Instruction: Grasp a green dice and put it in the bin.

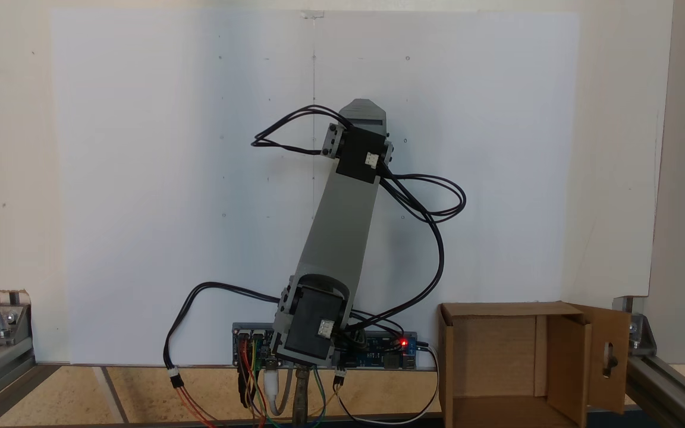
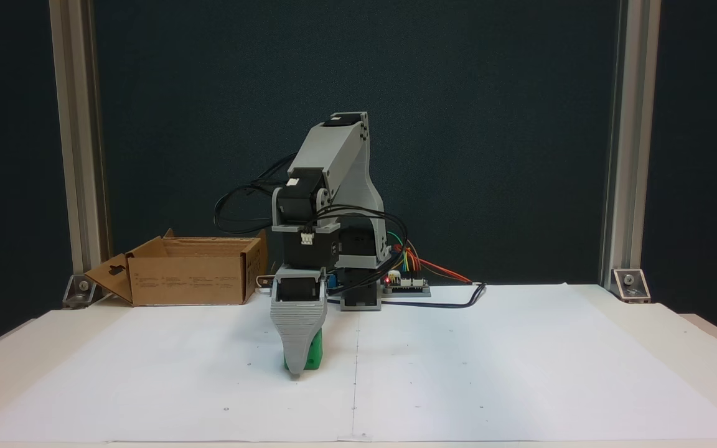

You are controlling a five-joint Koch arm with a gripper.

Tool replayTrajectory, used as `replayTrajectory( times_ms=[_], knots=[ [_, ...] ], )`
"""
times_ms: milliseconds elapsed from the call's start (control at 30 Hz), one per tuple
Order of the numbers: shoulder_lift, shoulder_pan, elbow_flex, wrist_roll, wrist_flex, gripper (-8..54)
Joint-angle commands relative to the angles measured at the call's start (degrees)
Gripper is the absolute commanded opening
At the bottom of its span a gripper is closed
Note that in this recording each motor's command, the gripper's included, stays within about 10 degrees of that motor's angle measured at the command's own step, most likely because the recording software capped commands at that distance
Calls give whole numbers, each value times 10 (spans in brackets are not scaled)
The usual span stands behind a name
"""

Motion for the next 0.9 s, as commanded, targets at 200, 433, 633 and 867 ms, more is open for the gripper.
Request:
replayTrajectory(
  times_ms=[200,433,633,867],
  knots=[
    [3,5,-31,-36,-11,413],
    [2,15,-31,-41,-12,412],
    [2,17,-31,-42,-11,406],
    [2,16,-30,-42,-10,308]
  ],
)
